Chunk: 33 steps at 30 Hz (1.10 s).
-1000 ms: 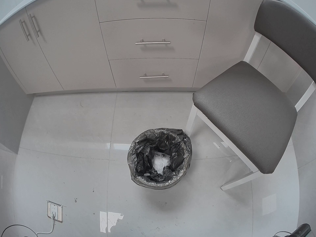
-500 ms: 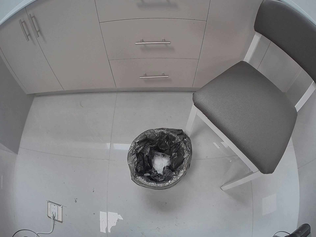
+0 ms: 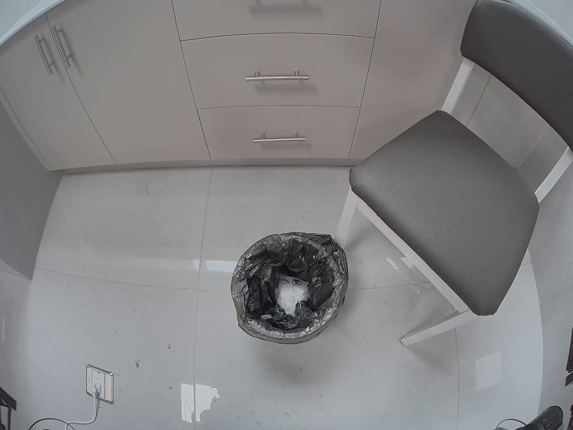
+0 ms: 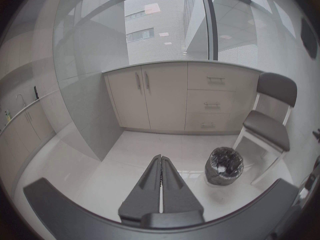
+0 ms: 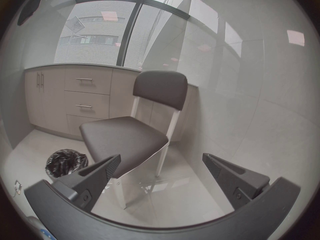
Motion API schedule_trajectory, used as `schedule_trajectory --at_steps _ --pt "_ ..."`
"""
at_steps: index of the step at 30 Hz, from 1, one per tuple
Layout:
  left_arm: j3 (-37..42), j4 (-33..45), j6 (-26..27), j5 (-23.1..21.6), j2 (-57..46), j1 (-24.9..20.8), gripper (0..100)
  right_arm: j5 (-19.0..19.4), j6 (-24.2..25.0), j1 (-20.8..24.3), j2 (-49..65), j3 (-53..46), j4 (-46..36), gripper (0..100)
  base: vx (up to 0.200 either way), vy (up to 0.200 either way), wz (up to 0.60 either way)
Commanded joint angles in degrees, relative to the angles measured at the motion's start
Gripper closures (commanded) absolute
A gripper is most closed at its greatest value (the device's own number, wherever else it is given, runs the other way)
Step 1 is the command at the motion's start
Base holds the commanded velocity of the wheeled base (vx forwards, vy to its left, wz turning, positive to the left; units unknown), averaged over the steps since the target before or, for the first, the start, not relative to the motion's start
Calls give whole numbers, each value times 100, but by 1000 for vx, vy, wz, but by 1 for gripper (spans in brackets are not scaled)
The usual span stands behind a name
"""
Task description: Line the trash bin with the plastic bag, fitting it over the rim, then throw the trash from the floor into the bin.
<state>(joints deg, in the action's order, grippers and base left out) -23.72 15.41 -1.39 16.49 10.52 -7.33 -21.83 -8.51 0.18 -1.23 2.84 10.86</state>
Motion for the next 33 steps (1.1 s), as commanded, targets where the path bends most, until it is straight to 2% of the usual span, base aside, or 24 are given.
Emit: schedule_trajectory --at_steps 1,4,7,10,11,13,15,17,18,20,22,23,24,25,26,28,31,32,33 --pt "2355 -1884 772 249 -498 91 100 883 745 -45 123 -284 -691 0 0 0 0" --pt "2355 -1857 798 258 -498 188 100 970 710 -45 123 -284 -708 0 0 0 0" --pt "2355 -1857 1115 188 -947 891 100 1340 570 -45 123 -284 -717 0 0 0 0" --pt "2346 -1840 1062 91 -938 794 100 1436 491 -45 123 -284 -717 0 0 0 0" --pt "2337 -1840 1035 -67 -991 759 100 1436 499 -45 123 -284 -717 0 0 0 0" --pt "2328 -1805 939 -779 -1052 741 100 1436 508 -45 123 -284 -726 0 0 0 0" --pt "2284 -1620 543 -1737 -1052 741 100 1419 534 -45 123 -284 -726 0 0 0 0" --pt "2161 -1339 157 -2326 -1052 741 100 1366 578 -45 123 -284 -717 0 0 0 0" --pt "2126 -1251 95 -2467 -1052 741 100 1322 596 -45 123 -284 -708 0 0 0 0" --pt "2117 -1233 60 -2344 -1052 741 100 1164 684 -45 123 -284 -699 0 0 0 0" --pt "2109 -1216 139 -1992 -1052 741 100 988 719 -45 123 -284 -708 0 0 0 0" --pt "2109 -1189 7 -1711 -1052 733 100 918 666 -36 123 -284 -726 0 0 0 0" --pt "2109 -1189 -81 -1693 -1052 733 100 909 675 -36 123 -284 -726 0 0 0 0" --pt "2100 -1198 -406 -1658 -1052 733 100 918 728 -36 123 -284 -735 0 0 0 0" --pt "2100 -1198 -388 -1667 -1052 733 100 918 754 -36 123 -284 -735 0 0 0 0" --pt "2100 -1207 -230 -1720 -1052 733 100 918 772 -36 123 -284 -735 0 0 0 0" --pt "2188 -1268 605 -1992 -1052 741 100 1093 754 -45 123 -284 -743 0 0 0 0" --pt "2223 -1321 614 -2010 -1052 741 100 1322 798 -45 123 -284 -743 0 0 0 0" --pt "2223 -1330 605 -2010 -1052 741 100 1375 807 -45 123 -284 -743 0 0 0 0"
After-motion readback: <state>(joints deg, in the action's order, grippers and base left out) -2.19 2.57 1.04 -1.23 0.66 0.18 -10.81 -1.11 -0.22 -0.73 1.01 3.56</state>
